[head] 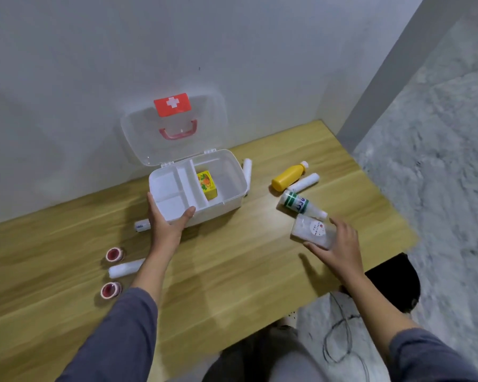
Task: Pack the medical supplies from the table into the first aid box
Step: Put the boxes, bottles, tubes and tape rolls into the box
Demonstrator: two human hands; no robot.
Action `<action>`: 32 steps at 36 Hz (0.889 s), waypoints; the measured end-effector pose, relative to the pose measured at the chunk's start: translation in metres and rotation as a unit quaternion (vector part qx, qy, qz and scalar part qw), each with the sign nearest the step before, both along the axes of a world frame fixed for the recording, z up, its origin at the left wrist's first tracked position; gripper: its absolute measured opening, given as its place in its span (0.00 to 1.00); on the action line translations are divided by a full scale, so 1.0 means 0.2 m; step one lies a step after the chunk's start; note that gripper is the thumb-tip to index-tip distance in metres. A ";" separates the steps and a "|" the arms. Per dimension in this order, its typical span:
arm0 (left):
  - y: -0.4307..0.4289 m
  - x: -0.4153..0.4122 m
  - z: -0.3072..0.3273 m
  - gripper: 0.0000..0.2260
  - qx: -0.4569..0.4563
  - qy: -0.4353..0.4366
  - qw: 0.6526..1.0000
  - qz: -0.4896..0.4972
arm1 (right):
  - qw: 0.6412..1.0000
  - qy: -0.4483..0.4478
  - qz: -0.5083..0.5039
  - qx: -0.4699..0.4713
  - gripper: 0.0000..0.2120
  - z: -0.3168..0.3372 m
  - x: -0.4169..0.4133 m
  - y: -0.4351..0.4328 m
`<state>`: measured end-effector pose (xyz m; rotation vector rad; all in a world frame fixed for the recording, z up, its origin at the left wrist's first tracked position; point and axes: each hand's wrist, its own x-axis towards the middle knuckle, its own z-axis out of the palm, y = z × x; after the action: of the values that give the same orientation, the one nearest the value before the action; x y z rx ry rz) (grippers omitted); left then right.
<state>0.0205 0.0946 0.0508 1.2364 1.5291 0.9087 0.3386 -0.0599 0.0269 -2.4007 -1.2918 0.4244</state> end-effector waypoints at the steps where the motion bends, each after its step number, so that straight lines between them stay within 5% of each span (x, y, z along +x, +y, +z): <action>1: 0.00 0.00 0.00 0.46 0.000 0.001 1.000 -0.001 | 1.000 0.002 -0.001 -0.013 0.41 -0.01 0.00 -0.01; 15: -0.01 -0.01 0.00 0.46 0.011 -0.003 1.000 -0.005 | 0.991 0.130 0.017 -0.014 0.31 -0.03 -0.14 -0.03; 26: -0.01 -0.01 0.01 0.46 -0.004 -0.023 1.000 0.007 | 0.964 0.132 0.112 0.202 0.29 0.30 -0.24 0.38; 32: 0.00 -0.01 -0.01 0.48 -0.006 -0.017 1.000 0.021 | 0.949 0.064 0.298 0.085 0.30 0.43 -0.36 0.79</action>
<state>0.0177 0.0948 0.0486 1.1791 1.5368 0.9414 0.2671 0.0975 0.1138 -1.7752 -1.8941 0.5892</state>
